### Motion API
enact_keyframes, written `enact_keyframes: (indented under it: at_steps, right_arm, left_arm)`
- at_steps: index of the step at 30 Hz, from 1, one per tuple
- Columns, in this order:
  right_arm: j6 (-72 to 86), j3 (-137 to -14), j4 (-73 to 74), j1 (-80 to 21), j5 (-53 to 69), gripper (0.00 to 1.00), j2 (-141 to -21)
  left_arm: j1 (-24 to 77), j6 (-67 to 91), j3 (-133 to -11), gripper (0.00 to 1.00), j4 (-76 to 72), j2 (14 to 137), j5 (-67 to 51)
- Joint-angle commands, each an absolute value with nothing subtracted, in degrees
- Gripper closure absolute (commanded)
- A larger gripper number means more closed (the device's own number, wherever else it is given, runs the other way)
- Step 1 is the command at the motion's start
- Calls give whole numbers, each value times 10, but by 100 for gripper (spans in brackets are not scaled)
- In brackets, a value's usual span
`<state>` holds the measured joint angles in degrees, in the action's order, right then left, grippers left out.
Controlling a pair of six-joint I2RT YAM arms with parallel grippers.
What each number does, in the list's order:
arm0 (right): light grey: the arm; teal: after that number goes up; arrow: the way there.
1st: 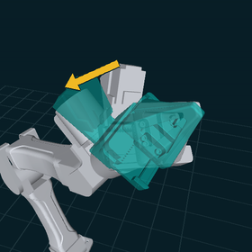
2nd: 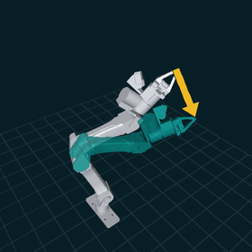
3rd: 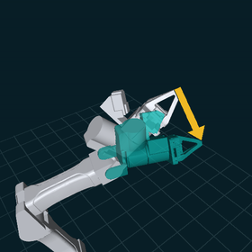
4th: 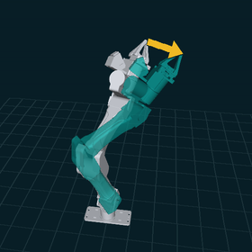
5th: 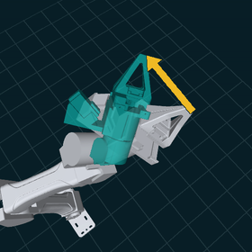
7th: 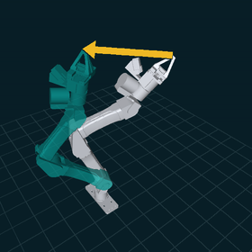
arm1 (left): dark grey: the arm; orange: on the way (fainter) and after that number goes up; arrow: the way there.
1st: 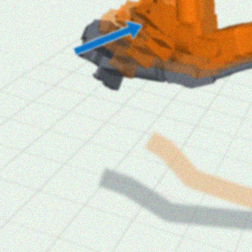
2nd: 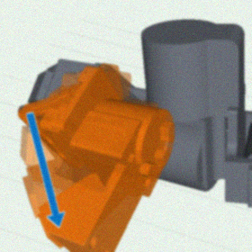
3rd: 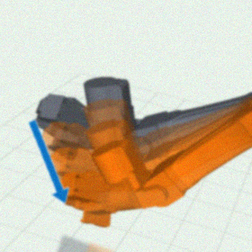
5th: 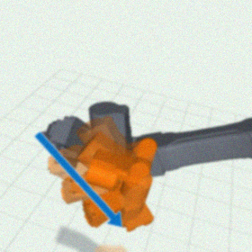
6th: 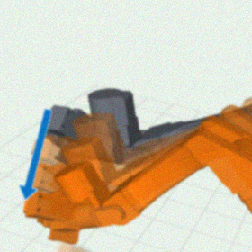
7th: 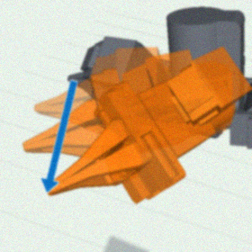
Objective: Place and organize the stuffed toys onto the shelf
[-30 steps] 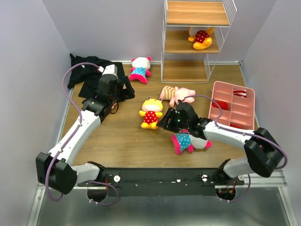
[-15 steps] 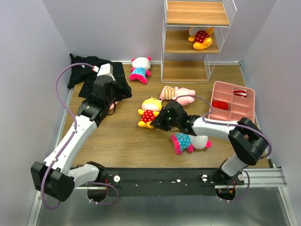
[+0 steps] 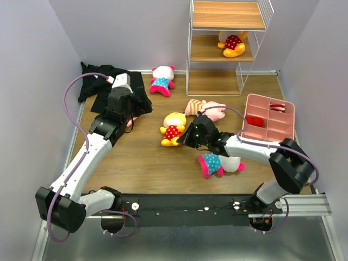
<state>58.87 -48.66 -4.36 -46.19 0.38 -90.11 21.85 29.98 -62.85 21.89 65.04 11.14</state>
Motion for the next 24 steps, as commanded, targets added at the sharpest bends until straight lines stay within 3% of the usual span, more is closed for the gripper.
enact_keyframes:
  at_steps: [1, 16, 24]
  right_arm:
    - [491, -499, -26, -468, -42, 99, -813]
    - [286, -540, 16, -369, 24, 99, -642]
    - [187, -612, -47, -273, 111, 99, -649]
  left_arm:
    - [216, 294, -620, 2, 205, 639, 137]
    - [215, 298, -616, 2, 205, 644, 133]
    - [216, 300, -616, 2, 203, 645, 127]
